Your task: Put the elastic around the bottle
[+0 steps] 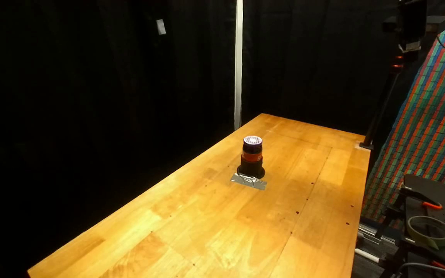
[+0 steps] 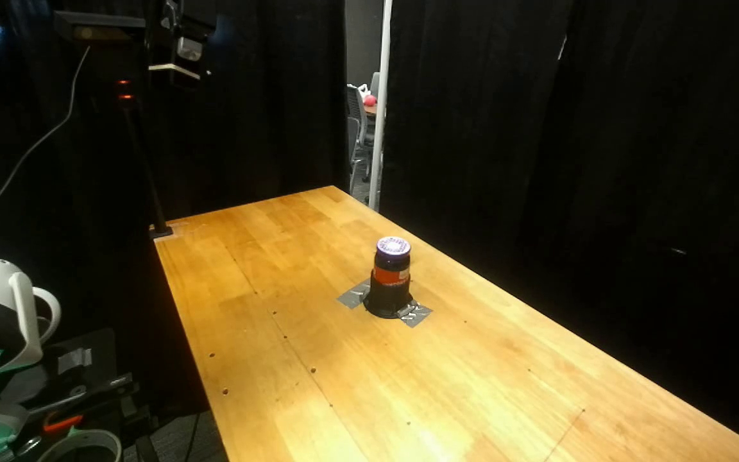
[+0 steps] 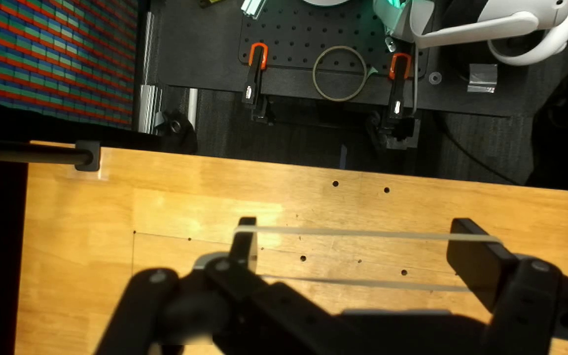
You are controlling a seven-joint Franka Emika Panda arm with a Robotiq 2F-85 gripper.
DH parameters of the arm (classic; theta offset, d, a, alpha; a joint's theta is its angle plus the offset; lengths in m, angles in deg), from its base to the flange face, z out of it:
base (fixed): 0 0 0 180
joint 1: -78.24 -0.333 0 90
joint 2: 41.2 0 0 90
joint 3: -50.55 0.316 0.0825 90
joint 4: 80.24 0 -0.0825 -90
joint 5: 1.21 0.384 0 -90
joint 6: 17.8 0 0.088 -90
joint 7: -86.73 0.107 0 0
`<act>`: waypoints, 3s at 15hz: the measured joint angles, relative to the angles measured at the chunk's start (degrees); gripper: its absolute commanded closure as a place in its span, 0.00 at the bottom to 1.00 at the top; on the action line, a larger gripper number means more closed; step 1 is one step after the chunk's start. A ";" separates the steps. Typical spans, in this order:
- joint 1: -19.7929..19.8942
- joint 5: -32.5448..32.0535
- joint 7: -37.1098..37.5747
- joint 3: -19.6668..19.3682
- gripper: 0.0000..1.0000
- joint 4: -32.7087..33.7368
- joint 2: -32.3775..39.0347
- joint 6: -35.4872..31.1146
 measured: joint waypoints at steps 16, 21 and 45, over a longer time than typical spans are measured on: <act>-0.46 -0.96 1.04 -0.02 0.00 -0.09 2.99 -4.95; -0.50 -5.10 6.88 -0.37 0.00 1.29 13.63 -22.76; -11.74 -15.41 29.64 -14.47 0.00 20.88 51.39 -52.54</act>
